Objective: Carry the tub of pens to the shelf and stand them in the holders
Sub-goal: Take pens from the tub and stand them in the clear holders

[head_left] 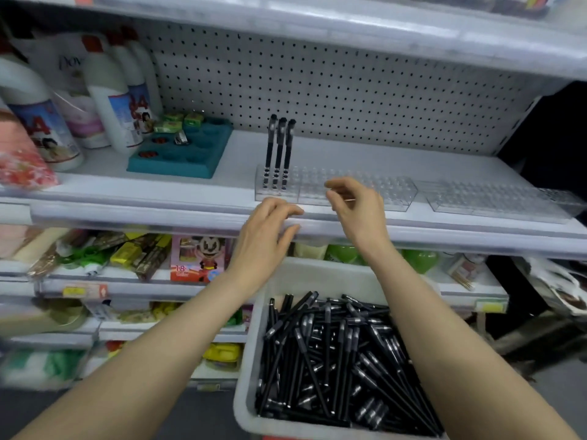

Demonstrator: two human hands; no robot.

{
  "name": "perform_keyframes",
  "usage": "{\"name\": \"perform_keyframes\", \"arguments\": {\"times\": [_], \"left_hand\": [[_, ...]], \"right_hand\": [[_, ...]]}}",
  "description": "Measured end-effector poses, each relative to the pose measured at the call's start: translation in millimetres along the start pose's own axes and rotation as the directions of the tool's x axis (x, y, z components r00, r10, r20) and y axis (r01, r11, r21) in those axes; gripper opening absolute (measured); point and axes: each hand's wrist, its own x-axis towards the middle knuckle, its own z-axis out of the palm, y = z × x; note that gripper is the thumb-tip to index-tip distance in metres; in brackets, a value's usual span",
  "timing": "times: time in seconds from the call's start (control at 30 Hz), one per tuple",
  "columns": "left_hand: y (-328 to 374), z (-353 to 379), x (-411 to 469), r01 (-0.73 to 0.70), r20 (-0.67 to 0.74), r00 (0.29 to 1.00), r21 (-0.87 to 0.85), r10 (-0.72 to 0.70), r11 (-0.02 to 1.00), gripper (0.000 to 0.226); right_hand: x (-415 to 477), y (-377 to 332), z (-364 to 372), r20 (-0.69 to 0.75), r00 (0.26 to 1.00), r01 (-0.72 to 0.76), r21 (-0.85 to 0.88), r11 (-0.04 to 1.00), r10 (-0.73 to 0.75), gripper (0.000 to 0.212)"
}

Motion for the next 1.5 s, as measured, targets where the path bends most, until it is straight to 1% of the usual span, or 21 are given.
{"name": "perform_keyframes", "arguments": {"times": [0.1,0.2,0.27,0.33,0.4,0.43,0.5,0.6,0.73,0.83,0.93,1.0,1.07,1.1,1.2,1.27,1.33,1.4,1.5], "left_hand": [[6,25,-32,-0.01,0.103,0.995,0.009,0.009,1.0,0.03],[11,49,-55,0.011,0.214,0.976,0.107,-0.034,0.994,0.044],[14,60,-65,0.03,0.261,0.962,0.169,-0.074,0.985,0.048],[16,66,-71,0.018,0.273,0.959,0.222,-0.08,0.975,0.049],[15,67,-72,0.018,0.272,0.958,0.254,-0.089,0.967,0.051],[15,67,-72,0.021,0.272,0.957,0.264,-0.096,0.964,0.051],[16,67,-72,0.014,0.275,0.957,0.278,-0.093,0.96,0.052],[19,66,-75,-0.007,0.277,0.957,0.312,-0.084,0.95,0.053],[21,65,-76,0.0,0.282,0.955,0.32,-0.095,0.947,0.053],[22,65,-76,0.008,0.284,0.953,0.316,-0.103,0.949,0.053],[22,63,-75,0.034,0.295,0.948,0.28,-0.12,0.96,0.053],[22,61,-72,0.041,0.318,0.94,0.257,-0.125,0.965,0.05],[21,53,-61,0.035,0.306,0.946,0.224,-0.105,0.974,0.045],[22,48,-54,0.033,0.282,0.955,0.203,-0.091,0.979,0.042],[17,25,-22,0.012,0.144,0.989,0.191,-0.04,0.981,0.033],[9,9,0,0.018,0.05,0.998,0.196,-0.029,0.98,0.03],[-1,-4,20,0.035,0.006,0.999,0.214,-0.037,0.976,0.032],[-12,-13,37,0.02,-0.01,1.0,0.24,-0.018,0.97,0.035],[-24,-17,53,-0.01,0.008,1.0,0.276,0.008,0.961,0.039]], "right_hand": [[-42,25,-9,0.002,0.999,-0.033,-0.026,0.999,0.033,0.008],[-81,47,-15,0.04,0.997,-0.066,-0.125,0.99,0.072,0.009],[-102,59,-17,0.084,0.991,-0.081,-0.21,0.974,0.101,0.01],[-116,69,-17,0.144,0.978,-0.09,-0.357,0.93,0.15,0.014],[-126,80,-14,0.207,0.951,-0.084,-0.538,0.839,0.228,0.018],[-130,85,-11,0.233,0.934,-0.082,-0.601,0.795,0.272,0.022],[-135,90,-7,0.275,0.895,-0.085,-0.667,0.741,0.35,0.028],[-134,94,-3,0.332,0.853,-0.077,-0.682,0.727,0.402,0.029],[-128,95,-3,0.398,0.813,-0.114,-0.607,0.787,0.425,0.019],[-124,92,-5,0.46,0.798,-0.098,-0.537,0.838,0.388,0.016],[-116,82,-13,0.517,0.804,-0.124,-0.339,0.933,0.295,0.012],[-106,71,-21,0.514,0.832,-0.135,-0.181,0.974,0.211,0.008],[-88,56,-29,0.451,0.88,-0.149,-0.034,0.988,0.148,0.004],[-77,49,-33,0.417,0.899,-0.163,0.038,0.986,0.132,0.006],[-39,23,-44,0.302,0.948,-0.168,0.194,0.966,0.104,0.011],[-14,3,-49,0.22,0.971,-0.147,0.26,0.954,0.09,0.008],[10,-17,-52,0.134,0.988,-0.115,0.325,0.938,0.075,0.005],[32,-32,-50,0.05,0.997,-0.076,0.356,0.931,0.063,0.006],[58,-47,-41,-0.047,0.998,-0.031,0.37,0.928,0.052,0.008]]}}
